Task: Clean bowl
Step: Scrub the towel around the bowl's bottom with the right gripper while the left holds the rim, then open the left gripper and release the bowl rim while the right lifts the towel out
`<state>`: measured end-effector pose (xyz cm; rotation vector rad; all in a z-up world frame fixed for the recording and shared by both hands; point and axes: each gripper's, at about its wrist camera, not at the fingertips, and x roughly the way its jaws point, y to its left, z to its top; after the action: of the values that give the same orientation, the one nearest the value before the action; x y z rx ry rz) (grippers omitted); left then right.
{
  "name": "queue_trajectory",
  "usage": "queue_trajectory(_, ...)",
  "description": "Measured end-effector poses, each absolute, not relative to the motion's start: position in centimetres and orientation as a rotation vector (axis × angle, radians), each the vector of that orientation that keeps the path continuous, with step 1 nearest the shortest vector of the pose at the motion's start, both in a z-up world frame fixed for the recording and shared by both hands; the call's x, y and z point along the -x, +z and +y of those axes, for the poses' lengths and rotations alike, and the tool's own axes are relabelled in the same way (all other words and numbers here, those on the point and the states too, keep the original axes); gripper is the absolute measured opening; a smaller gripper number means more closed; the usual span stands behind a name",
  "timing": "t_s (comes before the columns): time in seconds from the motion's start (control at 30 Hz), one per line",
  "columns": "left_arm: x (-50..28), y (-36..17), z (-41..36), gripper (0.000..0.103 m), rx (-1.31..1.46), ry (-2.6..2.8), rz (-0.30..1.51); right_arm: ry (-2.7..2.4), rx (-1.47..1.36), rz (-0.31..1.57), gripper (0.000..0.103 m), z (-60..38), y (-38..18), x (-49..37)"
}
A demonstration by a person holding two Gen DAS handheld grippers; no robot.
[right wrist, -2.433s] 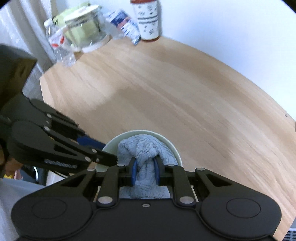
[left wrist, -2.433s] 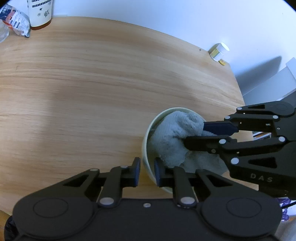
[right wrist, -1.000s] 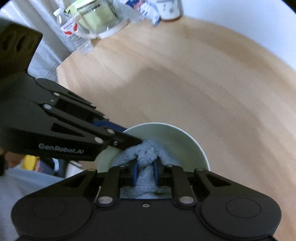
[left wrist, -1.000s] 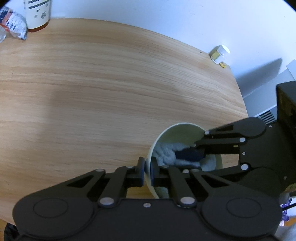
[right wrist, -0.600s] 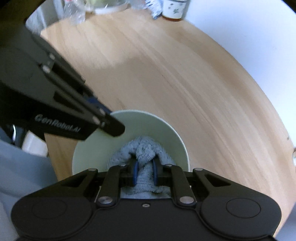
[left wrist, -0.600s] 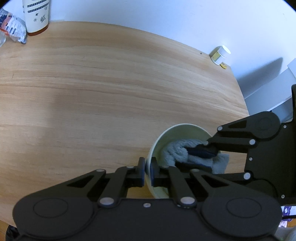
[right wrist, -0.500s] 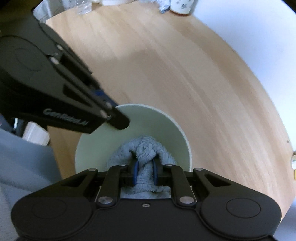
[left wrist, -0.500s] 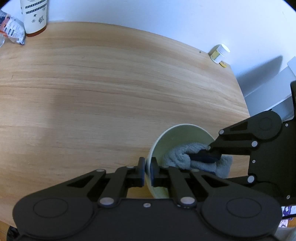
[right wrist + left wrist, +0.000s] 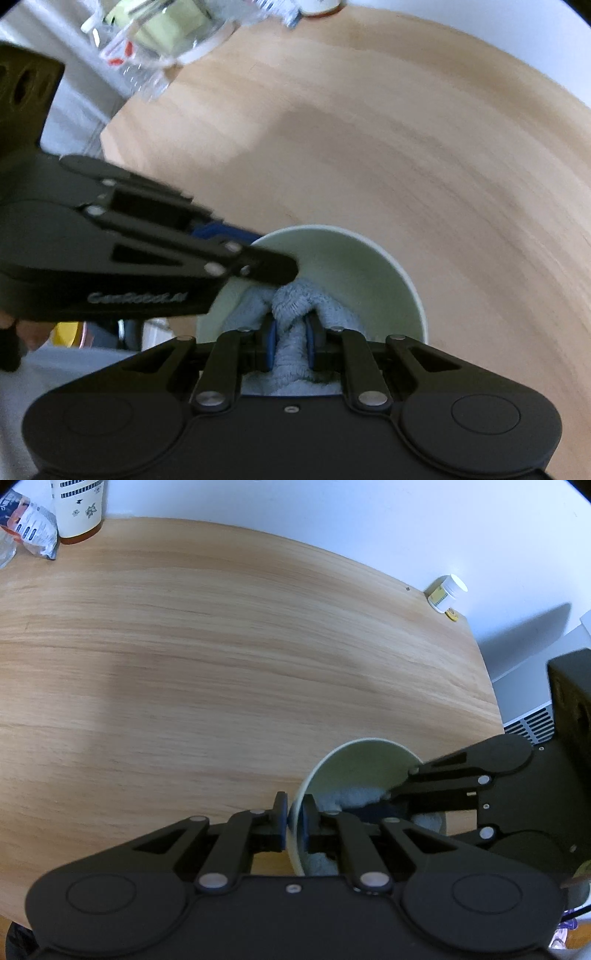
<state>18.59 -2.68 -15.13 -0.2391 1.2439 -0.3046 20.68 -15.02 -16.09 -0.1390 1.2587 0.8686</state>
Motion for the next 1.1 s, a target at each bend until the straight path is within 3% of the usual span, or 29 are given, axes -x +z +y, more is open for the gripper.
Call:
queue_trajectory(0.3, -19.7, -15.3, -2.9, 0.005, 0.247, -0.280, 1.221, 0.781, 0.204, 1.146, 0.017, -14.9, -15.6, -21.8)
queue_trajectory(0.73, -20.9, -15.2, -2.2, 0.007, 0.294, -0.261, 1.223, 0.737, 0.074, 0.979, 0.017, -19.1, -10.9, -21.0)
queue_trajectory(0.83, -20.9, -14.5, -2.1, 0.016, 0.287, -0.279, 1.203, 0.697, 0.020, 0.921, 0.017, -20.0, -9.7, -20.4)
queue_trajectory(0.9, -20.9, -13.9, -2.0, 0.037, 0.270, -0.290, 1.188, 0.666, -0.039, 0.887, 0.017, -21.1, -8.8, -20.0)
queue_trajectory(1.03, -21.0, -12.6, -2.1, 0.054, 0.224, -0.292, 1.160, 0.585, -0.115, 0.816, 0.017, -23.2, -7.2, -19.2)
queue_trajectory(1.1, -21.0, -12.2, -2.2, 0.072, 0.210, -0.291, 1.154, 0.534, -0.151, 0.780, 0.017, -24.7, -6.5, -18.6)
